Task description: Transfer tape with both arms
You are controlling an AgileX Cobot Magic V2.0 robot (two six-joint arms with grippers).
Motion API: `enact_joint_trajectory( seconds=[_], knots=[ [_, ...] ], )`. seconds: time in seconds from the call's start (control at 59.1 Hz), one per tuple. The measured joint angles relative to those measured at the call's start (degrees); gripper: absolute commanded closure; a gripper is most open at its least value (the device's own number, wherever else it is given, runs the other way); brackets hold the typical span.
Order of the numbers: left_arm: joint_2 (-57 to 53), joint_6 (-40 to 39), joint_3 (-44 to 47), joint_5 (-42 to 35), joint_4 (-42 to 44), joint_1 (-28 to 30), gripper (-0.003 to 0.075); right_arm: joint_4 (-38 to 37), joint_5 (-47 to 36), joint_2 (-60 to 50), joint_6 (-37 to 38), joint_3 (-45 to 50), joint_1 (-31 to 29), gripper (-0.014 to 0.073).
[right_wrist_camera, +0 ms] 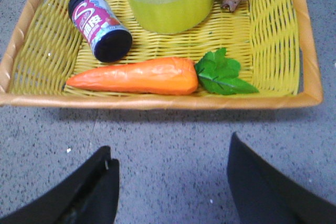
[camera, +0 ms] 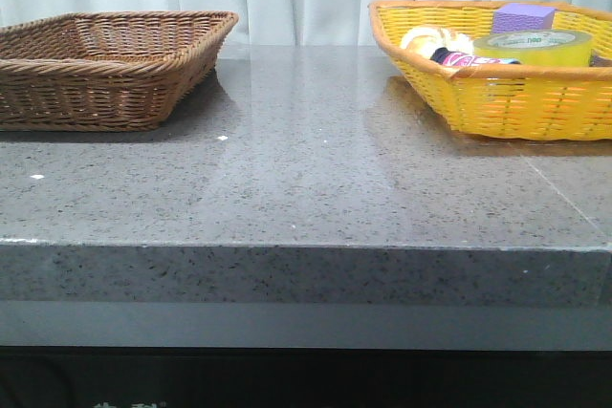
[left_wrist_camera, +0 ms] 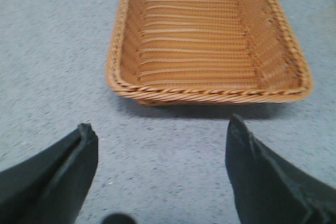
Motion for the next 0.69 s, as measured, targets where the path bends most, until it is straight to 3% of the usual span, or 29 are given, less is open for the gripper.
enact_joint_trajectory(
  seconds=[0.237,0.491,0.694],
  knots=[
    [0.0,0.1,-1.3,-0.5,0.0,-12.1,0.0201,0.0,3.6,10.0,2.0,-11.5,-0.8,0.0108],
    [0.0,0.5,-1.8,-2.4,-0.1,-24.9,0.026,0.0,10.8,25.6,2.5,-28.1,-3.0,0.0108],
    [0.0,0.5,-1.8,-4.4,-0.1,-31.1,0.0302,0.0,15.2,38.7,2.5,-41.0,-3.5,0.0108]
  ],
)
